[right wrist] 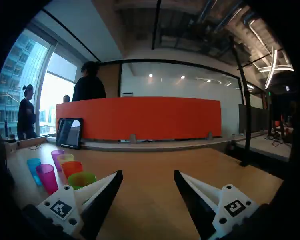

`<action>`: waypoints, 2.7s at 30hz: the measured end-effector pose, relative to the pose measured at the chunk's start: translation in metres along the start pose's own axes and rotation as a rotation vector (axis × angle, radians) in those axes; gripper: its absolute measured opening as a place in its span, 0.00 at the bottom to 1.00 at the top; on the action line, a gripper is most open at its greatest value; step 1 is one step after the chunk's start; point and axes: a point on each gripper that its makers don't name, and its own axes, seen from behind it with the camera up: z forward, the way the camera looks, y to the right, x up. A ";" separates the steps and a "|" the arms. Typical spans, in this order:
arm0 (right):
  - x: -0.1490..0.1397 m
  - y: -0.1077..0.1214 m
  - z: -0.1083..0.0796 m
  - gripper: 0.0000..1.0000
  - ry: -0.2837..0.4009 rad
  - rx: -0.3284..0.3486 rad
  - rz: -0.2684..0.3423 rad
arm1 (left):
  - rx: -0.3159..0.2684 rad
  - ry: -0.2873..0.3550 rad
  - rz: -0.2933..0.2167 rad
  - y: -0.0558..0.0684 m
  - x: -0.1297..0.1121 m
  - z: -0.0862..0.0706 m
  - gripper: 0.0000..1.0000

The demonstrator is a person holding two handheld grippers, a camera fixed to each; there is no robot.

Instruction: Pour water

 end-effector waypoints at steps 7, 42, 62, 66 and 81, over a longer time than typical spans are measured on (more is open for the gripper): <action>0.020 -0.004 -0.001 0.99 -0.009 0.026 0.014 | -0.003 -0.012 0.015 0.001 -0.002 0.004 0.96; 0.187 -0.023 0.021 0.99 -0.025 0.158 -0.031 | -0.108 -0.014 -0.035 0.009 0.186 0.030 0.96; 0.210 -0.045 0.012 0.99 -0.048 0.334 -0.005 | -0.269 -0.032 -0.048 0.030 0.214 0.032 0.96; 0.215 -0.058 0.006 0.99 -0.043 0.415 -0.003 | -0.312 -0.040 -0.047 0.039 0.211 0.032 0.97; 0.212 -0.085 -0.007 0.99 -0.055 0.579 -0.026 | -0.483 -0.042 -0.033 0.073 0.210 0.021 0.96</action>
